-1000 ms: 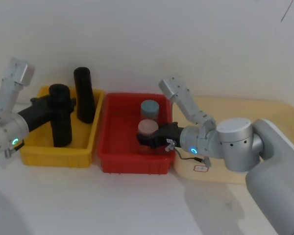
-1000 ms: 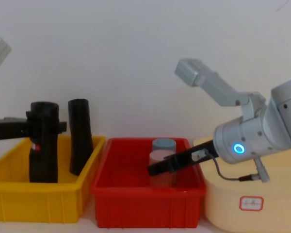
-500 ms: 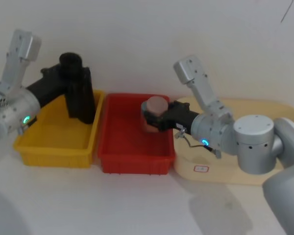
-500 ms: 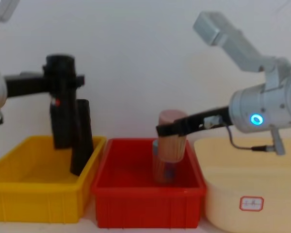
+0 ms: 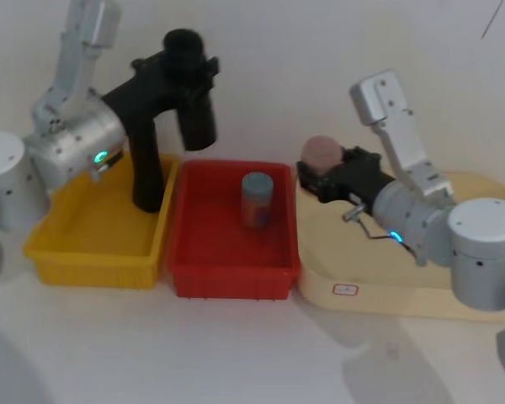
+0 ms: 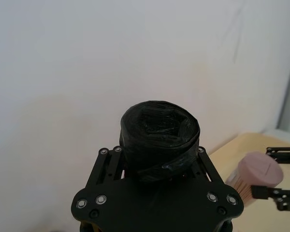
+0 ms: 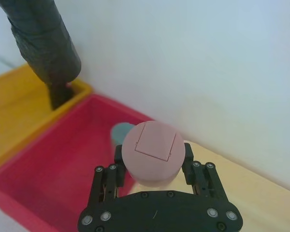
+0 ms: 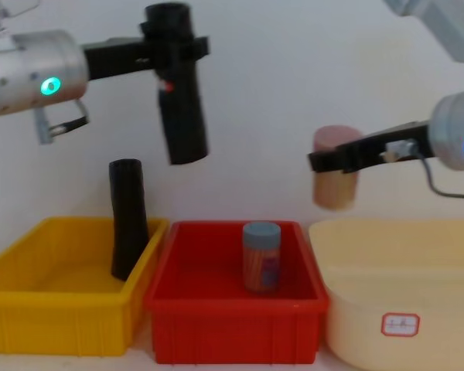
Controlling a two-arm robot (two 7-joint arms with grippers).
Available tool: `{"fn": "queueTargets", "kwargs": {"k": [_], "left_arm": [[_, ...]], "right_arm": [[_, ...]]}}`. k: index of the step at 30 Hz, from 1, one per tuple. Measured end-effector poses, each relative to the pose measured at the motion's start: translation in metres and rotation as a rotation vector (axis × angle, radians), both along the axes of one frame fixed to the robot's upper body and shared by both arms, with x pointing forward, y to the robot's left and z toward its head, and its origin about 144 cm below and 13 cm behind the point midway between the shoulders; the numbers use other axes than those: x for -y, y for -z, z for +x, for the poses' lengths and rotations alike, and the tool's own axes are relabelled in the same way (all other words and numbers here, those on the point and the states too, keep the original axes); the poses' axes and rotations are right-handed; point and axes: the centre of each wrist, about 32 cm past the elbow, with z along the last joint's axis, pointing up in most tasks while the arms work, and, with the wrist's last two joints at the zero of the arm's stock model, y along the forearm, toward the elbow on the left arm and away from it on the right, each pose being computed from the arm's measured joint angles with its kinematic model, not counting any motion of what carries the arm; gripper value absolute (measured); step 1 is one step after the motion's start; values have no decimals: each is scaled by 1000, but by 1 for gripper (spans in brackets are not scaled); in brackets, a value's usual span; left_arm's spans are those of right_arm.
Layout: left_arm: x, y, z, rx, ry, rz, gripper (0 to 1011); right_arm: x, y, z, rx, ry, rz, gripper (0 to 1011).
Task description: Pick up the garbage bag with the one hand and transfer it to the other hand.
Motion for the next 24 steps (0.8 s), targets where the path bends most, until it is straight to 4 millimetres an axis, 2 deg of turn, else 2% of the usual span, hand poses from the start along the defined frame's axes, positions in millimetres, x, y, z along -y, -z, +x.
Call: {"fn": "queueTargets", "kwargs": {"k": [16,20,22,23,24], "left_arm": [[64,-17,35,12,228,-40,466],[86,-18,47,-2,303,-48,466],[98,-18,53,-13,337,-52,466],[107,-17,59,-23,364,-56,466],[110,-16,61,-25,375,-58,466]], "right_arm": [[33,-6,-29,0,233,-60,648],[43,-6,-37,-9,303,-75,653],[48,-6,-41,-14,339,-84,671],[50,-6,-43,-16,353,-86,732],[51,-6,-44,-18,365,-89,748]]}}
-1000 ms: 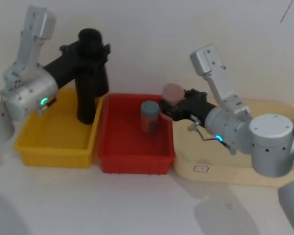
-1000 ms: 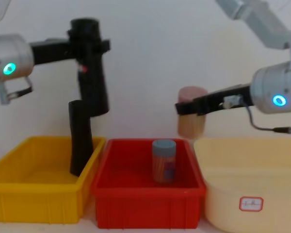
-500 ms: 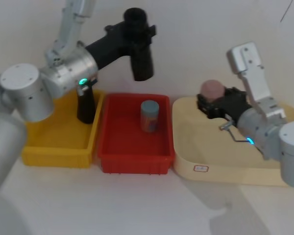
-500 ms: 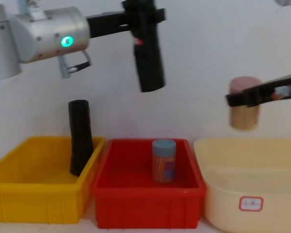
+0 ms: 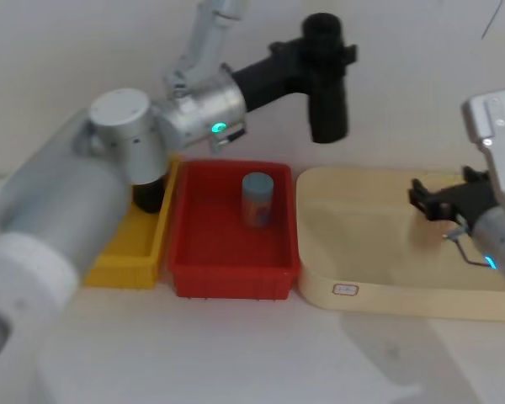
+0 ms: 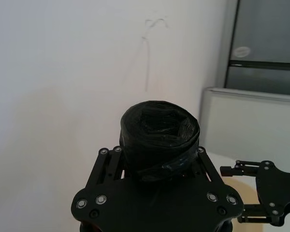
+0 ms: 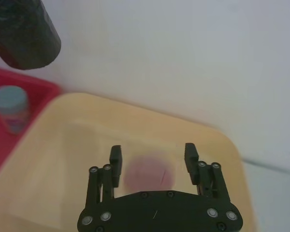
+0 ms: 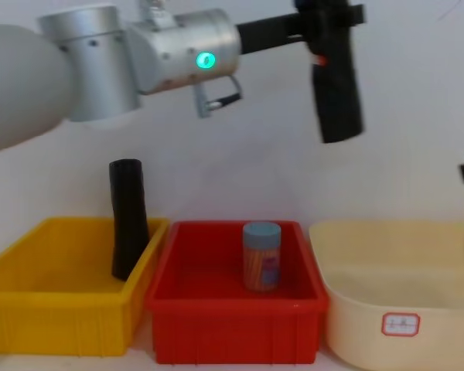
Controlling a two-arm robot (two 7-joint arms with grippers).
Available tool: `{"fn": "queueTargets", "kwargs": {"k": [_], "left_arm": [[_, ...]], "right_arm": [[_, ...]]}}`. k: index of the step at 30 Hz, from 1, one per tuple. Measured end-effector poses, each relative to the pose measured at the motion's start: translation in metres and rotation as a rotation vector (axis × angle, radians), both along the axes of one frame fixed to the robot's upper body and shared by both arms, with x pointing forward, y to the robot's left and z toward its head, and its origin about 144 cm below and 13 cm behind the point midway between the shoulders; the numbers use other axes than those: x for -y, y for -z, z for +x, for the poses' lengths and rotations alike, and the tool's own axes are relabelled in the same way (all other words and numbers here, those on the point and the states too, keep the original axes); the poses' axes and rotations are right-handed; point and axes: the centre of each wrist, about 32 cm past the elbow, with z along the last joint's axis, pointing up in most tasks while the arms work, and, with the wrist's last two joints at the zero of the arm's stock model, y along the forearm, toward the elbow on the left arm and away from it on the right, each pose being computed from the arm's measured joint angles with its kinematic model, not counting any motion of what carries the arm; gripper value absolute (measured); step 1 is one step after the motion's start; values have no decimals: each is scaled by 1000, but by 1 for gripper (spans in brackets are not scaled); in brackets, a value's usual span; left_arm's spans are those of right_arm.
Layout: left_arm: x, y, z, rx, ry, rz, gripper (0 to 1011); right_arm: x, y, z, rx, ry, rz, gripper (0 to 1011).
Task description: Pick up the garbage bag with the one hand and transfer it to the other hand.
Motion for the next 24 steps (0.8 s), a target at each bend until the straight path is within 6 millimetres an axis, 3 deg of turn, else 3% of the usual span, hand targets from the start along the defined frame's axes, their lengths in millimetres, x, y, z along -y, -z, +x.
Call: {"fn": "queueTargets", "kwargs": {"k": [4,10,24], "left_arm": [[26,5,12,-32,71,-8,466],[51,5,20,-55,137,0,466],[68,6,24,-75,183,20,466]], "right_arm": [[10,1,-7,-12,75,-15,880],[24,2,-17,-29,176,-36,1002],[33,1,-26,-40,276,-51,1002]]}}
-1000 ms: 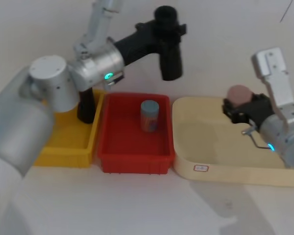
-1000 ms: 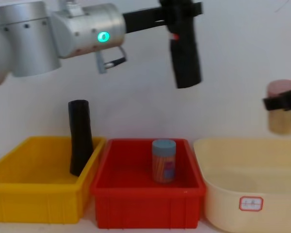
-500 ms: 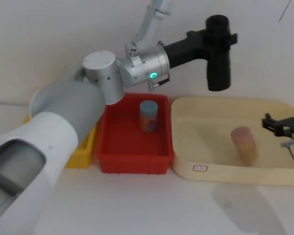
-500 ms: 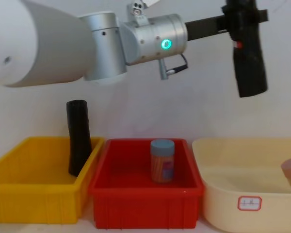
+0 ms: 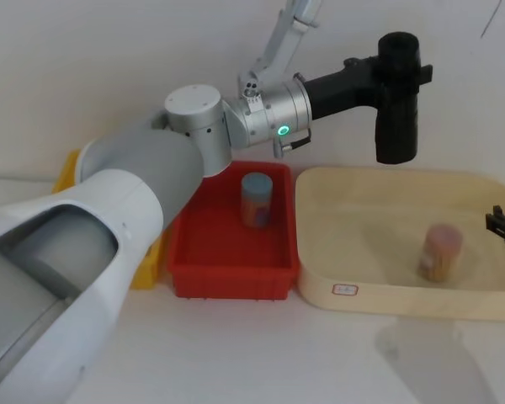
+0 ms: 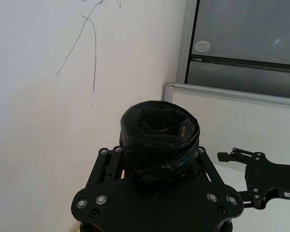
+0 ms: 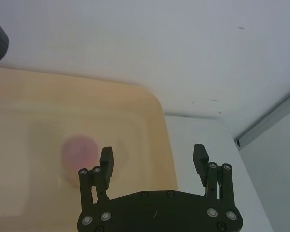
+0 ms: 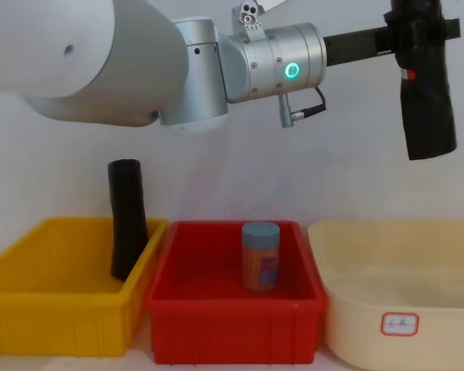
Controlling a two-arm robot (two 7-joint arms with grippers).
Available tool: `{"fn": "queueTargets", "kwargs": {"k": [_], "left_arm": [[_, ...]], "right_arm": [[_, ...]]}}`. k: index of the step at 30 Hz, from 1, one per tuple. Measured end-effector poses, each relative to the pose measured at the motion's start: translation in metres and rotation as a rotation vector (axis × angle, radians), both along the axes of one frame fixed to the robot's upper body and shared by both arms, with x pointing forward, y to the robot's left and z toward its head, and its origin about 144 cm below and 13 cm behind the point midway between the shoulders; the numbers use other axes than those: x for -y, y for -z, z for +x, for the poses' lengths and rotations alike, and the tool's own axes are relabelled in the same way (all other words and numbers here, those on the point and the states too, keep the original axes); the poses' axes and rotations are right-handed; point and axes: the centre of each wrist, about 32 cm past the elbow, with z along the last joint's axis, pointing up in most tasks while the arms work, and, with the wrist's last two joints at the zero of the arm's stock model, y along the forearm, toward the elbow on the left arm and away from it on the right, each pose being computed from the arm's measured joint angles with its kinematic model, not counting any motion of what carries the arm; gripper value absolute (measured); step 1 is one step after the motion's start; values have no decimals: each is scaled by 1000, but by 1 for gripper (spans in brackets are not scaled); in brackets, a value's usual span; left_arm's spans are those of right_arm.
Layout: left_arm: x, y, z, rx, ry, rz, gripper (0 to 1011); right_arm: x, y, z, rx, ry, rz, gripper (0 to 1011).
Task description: Pick up the garbage bag with the one hand and transfer it to the other hand.
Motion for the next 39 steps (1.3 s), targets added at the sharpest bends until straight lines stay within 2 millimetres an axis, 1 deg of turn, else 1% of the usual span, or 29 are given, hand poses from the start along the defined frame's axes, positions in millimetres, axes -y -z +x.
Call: {"fn": "queueTargets", "kwargs": {"k": [7,15,28,39], "left_arm": [[3,-1,0,-1,9,6,466],[5,-1,0,-1,14,10,466],[6,-2,0,-1,17,13,466],[6,-2,0,-2,17,14,466]], "right_arm": [[-2,-3,-3,6,-31,2,1002],[-5,-7,-6,23,-121,18,1002],[-12,-16,-9,57,-304,54,1001],[-20,-27,-2,97,-486,92,1001]]}}
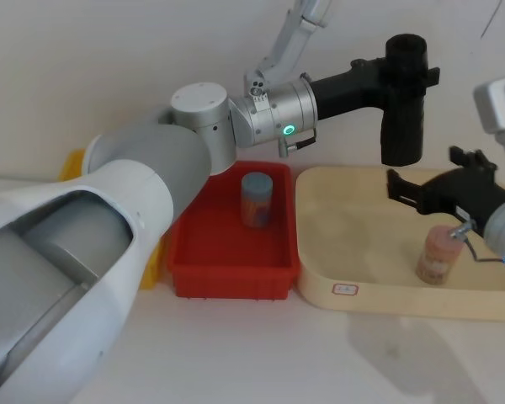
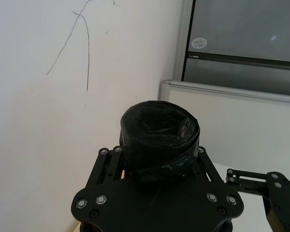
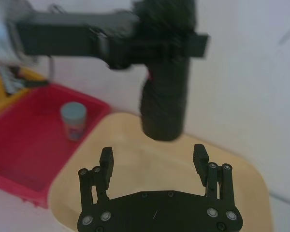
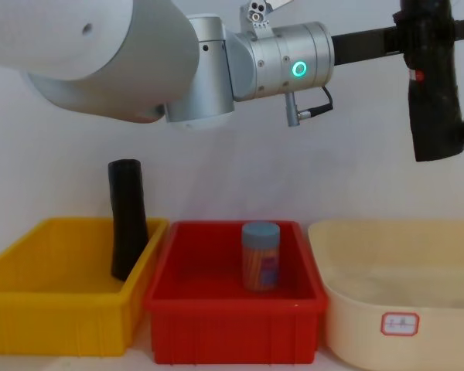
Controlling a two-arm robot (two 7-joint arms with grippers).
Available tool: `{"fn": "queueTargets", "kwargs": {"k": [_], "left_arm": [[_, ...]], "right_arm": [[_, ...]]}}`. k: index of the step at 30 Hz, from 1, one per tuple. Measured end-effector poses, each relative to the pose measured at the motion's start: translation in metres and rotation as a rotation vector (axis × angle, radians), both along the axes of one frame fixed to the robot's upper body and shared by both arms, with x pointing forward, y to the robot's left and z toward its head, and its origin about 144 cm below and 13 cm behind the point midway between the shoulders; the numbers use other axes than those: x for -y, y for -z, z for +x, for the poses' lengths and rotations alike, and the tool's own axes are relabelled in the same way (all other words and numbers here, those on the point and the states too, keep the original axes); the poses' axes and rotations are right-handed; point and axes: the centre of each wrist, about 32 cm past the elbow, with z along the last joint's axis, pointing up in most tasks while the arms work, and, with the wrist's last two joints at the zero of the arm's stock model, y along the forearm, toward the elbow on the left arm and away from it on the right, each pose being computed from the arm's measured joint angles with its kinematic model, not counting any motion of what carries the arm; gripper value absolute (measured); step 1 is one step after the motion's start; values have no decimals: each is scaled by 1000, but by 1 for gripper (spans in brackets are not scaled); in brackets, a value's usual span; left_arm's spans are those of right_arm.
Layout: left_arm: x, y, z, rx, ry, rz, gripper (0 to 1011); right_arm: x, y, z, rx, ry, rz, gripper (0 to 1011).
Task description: Pick up the garbage bag with the one hand and transfer it to the other hand.
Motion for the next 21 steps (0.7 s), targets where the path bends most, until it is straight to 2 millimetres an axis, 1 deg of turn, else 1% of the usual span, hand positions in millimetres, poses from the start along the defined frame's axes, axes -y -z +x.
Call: {"fn": "queueTargets", "kwargs": {"k": [6,13,21], "left_arm": [[0,0,0,0,0,0,466],[0,0,0,1,1,0,466],[0,0,0,0,1,1,466]], "right_arm": [[-5,-6,8,21,-89,18,1002],[-14,-14,30,56,-198,27,1001],[-24,-20,47,77,-230,13,1001]]}}
